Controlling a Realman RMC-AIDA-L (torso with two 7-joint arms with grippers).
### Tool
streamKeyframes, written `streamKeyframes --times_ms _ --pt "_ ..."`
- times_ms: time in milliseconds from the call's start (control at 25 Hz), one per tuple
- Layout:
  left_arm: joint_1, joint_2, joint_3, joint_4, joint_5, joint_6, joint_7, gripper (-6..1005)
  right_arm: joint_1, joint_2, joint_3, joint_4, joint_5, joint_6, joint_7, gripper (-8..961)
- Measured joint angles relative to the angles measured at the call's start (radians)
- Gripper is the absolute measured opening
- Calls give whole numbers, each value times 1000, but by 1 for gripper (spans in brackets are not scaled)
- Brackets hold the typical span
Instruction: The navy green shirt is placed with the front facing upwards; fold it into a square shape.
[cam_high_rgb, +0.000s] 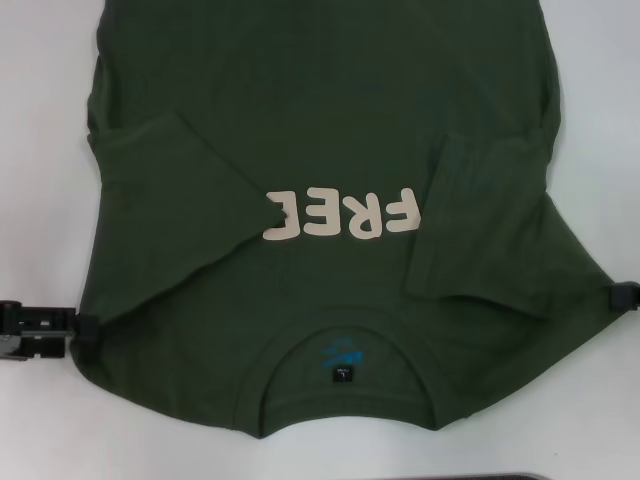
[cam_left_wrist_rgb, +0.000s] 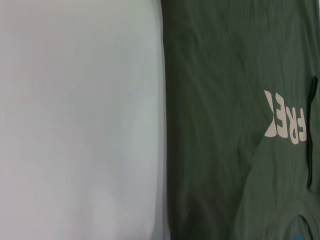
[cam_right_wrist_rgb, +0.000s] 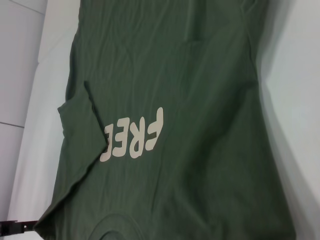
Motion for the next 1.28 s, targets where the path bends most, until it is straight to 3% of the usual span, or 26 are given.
streamKeyframes --times_ms 840,1040,1240,1280 --pt "-23 4 20 -47 2 -17 2 873 11 -2 -2 0 1 0 10 42" --pt "-24 6 22 -47 2 -26 1 816 11 0 -2 0 1 0 10 42" --pt "-25 7 22 -47 3 -32 2 594 12 2 -2 0 1 0 8 42" --pt "-26 7 22 -48 3 -32 2 593 12 2 -2 0 1 0 8 42"
